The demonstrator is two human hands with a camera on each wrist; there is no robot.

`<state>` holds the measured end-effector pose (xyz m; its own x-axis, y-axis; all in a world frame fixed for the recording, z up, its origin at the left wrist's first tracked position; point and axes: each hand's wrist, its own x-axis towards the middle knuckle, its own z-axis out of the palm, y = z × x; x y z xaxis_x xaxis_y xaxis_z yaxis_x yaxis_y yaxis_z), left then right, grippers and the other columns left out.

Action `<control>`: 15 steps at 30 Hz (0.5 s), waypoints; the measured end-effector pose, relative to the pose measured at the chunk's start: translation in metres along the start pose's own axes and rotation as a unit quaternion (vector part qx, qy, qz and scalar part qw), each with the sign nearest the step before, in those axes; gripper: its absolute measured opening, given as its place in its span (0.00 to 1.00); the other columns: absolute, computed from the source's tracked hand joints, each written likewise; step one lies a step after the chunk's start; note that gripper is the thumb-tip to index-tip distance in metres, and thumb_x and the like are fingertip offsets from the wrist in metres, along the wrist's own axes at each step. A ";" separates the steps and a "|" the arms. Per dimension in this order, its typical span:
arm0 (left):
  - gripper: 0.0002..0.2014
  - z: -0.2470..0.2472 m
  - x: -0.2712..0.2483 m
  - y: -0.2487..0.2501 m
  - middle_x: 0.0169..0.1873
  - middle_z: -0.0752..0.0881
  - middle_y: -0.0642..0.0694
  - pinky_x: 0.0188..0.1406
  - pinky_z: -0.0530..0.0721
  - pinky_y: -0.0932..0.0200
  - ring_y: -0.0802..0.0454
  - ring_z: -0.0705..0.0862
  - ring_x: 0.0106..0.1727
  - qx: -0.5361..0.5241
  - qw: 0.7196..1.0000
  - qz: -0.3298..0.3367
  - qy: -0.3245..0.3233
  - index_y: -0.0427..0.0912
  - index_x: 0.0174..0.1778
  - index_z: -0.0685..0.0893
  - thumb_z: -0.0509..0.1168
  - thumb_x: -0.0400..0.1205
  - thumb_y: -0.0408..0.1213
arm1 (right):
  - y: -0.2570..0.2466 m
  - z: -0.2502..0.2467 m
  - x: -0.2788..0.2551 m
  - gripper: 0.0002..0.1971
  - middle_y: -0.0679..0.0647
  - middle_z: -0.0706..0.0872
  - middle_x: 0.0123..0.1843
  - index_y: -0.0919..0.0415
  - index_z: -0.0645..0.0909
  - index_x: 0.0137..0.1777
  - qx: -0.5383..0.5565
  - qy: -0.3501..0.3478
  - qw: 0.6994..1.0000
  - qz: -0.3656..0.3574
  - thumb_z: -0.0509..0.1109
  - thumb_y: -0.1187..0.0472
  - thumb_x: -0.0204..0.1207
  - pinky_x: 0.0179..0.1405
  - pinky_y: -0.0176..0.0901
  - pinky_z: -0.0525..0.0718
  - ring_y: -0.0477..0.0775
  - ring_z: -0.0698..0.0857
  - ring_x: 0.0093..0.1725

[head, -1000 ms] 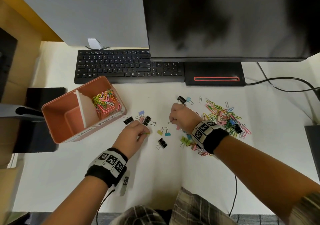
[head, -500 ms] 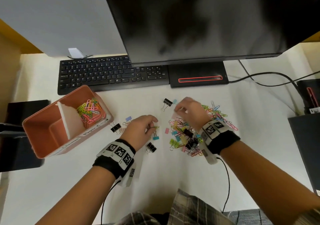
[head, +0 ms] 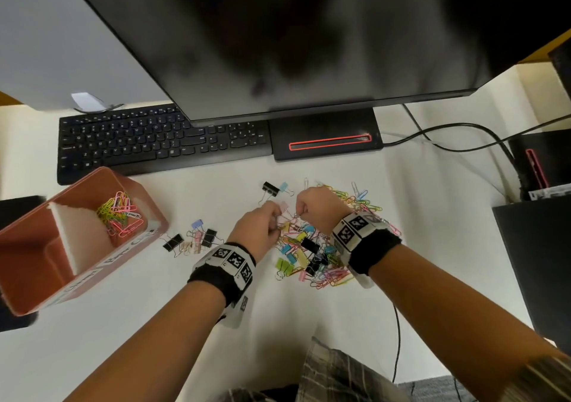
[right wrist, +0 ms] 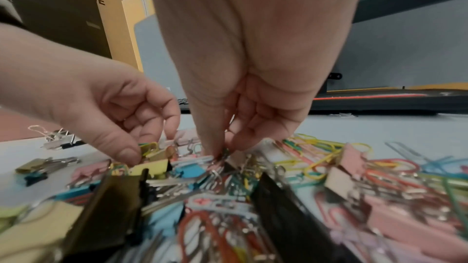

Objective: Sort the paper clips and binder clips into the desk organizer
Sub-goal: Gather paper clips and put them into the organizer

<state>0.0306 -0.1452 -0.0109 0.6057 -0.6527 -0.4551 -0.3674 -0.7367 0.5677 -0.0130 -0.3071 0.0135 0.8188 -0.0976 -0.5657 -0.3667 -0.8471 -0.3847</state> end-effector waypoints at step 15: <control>0.08 -0.005 -0.019 -0.025 0.41 0.83 0.46 0.44 0.82 0.57 0.51 0.81 0.41 -0.035 0.989 0.012 0.141 0.43 0.52 0.80 0.65 0.77 0.31 | 0.018 -0.005 -0.013 0.09 0.55 0.84 0.55 0.60 0.86 0.51 0.060 0.032 0.997 -0.043 0.65 0.61 0.78 0.56 0.38 0.77 0.52 0.83 0.54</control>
<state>0.0321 -0.1137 -0.0134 0.7743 -0.5869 -0.2367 -0.3396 -0.7010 0.6272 -0.0285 -0.3240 0.0178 0.8744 -0.0639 -0.4811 -0.3415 -0.7853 -0.5164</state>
